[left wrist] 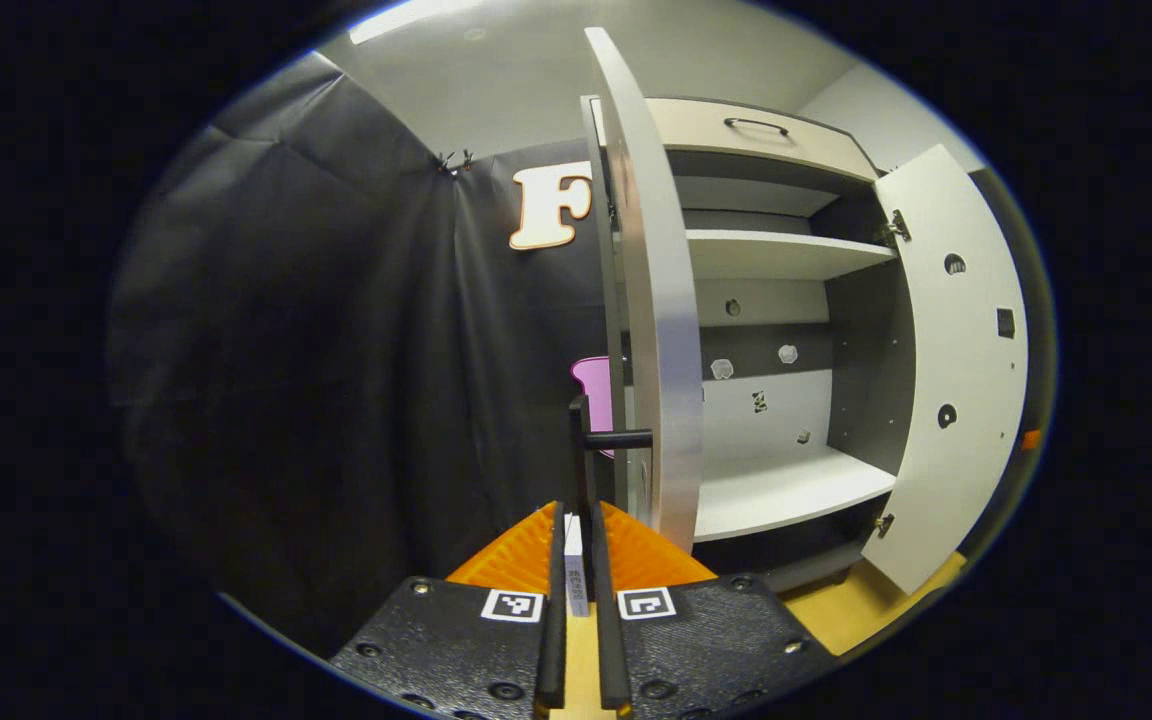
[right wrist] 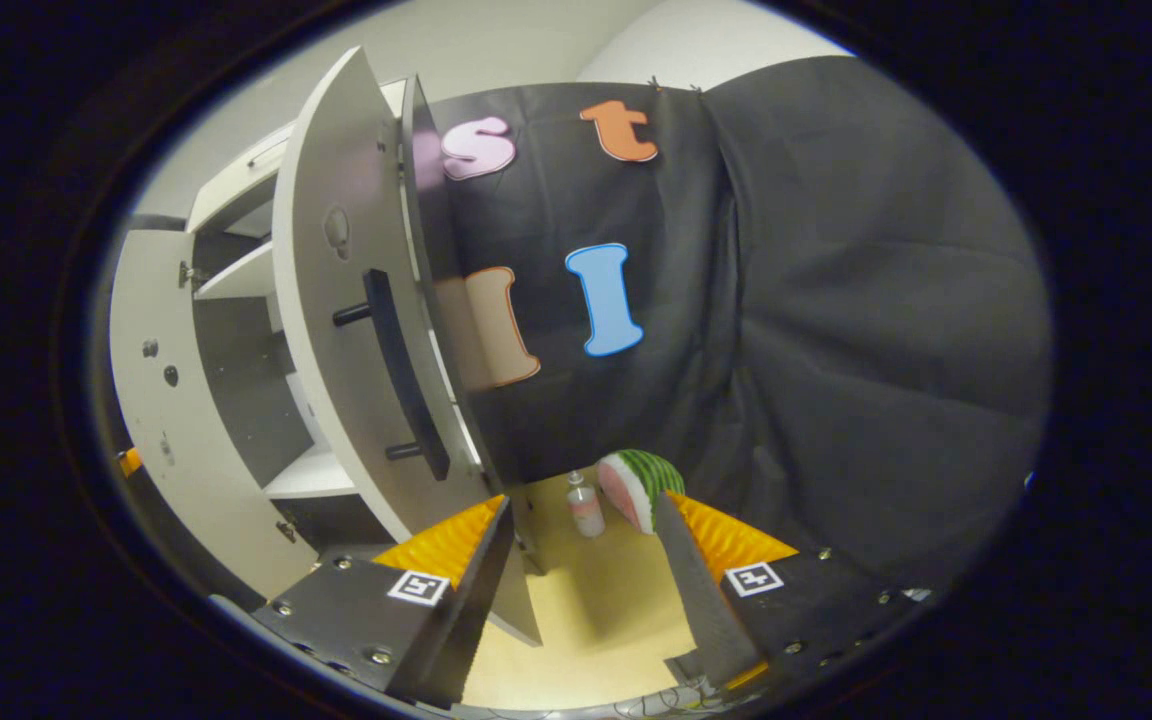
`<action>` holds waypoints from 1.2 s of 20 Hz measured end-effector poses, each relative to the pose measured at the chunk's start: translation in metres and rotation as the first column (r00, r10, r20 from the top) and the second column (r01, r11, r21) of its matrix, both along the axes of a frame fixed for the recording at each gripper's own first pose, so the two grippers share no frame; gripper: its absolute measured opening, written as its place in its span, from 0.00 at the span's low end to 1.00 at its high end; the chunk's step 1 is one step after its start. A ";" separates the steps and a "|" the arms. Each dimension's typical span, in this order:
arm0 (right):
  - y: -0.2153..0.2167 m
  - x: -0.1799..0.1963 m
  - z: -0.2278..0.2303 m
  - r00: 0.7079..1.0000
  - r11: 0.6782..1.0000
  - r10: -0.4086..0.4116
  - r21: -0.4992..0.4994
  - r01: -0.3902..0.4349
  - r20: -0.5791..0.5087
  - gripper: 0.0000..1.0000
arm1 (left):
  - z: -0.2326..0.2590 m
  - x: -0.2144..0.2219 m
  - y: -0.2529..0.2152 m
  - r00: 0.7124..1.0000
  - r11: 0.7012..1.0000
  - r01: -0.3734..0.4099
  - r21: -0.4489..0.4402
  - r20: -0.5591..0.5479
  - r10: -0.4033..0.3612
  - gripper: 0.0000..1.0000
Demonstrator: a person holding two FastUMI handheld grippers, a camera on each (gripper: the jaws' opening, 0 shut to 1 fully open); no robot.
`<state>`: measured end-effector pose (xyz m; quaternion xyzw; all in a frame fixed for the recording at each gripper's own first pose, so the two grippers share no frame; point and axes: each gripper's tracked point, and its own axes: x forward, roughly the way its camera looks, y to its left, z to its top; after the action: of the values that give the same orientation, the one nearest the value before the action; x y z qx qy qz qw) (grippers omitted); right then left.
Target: Open the right door of the double-door shoe cabinet with the right hand, and open the left door with the left hand.
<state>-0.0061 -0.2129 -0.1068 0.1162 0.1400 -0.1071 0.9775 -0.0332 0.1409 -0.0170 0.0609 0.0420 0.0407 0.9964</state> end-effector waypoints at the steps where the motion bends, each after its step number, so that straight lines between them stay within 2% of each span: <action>1: -0.001 0.001 0.002 1.000 1.000 -0.009 -0.002 0.009 0.009 0.85 | 0.001 -0.004 0.005 1.000 1.000 -0.015 0.016 0.005 0.015 0.22; 2: -0.001 0.003 0.006 1.000 1.000 -0.015 -0.008 0.015 0.020 0.85 | 0.000 -0.007 0.006 1.000 1.000 -0.024 0.018 0.000 0.024 0.27; 5: 0.003 0.008 0.013 0.999 0.999 -0.014 -0.039 0.016 0.034 0.86 | -0.006 -0.015 0.019 0.997 0.997 -0.072 -0.010 -0.023 0.071 0.68; 6: 0.006 0.010 0.013 0.999 0.999 -0.010 -0.048 0.011 0.034 0.85 | -0.008 -0.016 0.024 0.996 0.996 -0.090 -0.022 -0.028 0.089 0.72; 7: 0.008 0.009 0.014 0.999 0.998 -0.005 -0.057 0.007 0.034 0.86 | -0.010 -0.017 0.027 0.994 0.994 -0.101 -0.035 -0.032 0.100 0.84; 9: 0.012 0.010 0.015 0.999 0.997 0.006 -0.076 -0.004 0.031 0.85 | -0.008 -0.021 0.031 0.993 0.992 -0.115 -0.051 -0.028 0.114 0.93; 15: 0.020 0.007 0.015 1.000 0.992 0.025 -0.127 -0.023 0.014 0.86 | 0.007 -0.029 0.061 0.978 0.978 -0.209 -0.010 -0.004 0.209 1.00; 16: 0.022 0.006 0.014 1.000 0.991 0.027 -0.130 -0.025 0.013 0.85 | 0.007 -0.029 0.061 0.978 0.977 -0.211 -0.019 -0.002 0.211 0.96; 22: 0.036 -0.001 0.017 0.999 0.986 0.035 -0.162 -0.034 0.005 0.86 | 0.013 -0.036 0.051 0.976 0.975 -0.216 -0.049 -0.024 0.215 1.00; 24: 0.043 -0.003 0.032 0.999 0.981 0.033 -0.194 -0.027 0.028 0.86 | 0.027 -0.038 0.040 0.979 0.978 -0.202 -0.048 -0.019 0.201 0.98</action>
<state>-0.0095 -0.1697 -0.0750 0.0203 0.1155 -0.1034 0.9877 -0.0712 0.1805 0.0099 0.0318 0.0558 0.1401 0.9880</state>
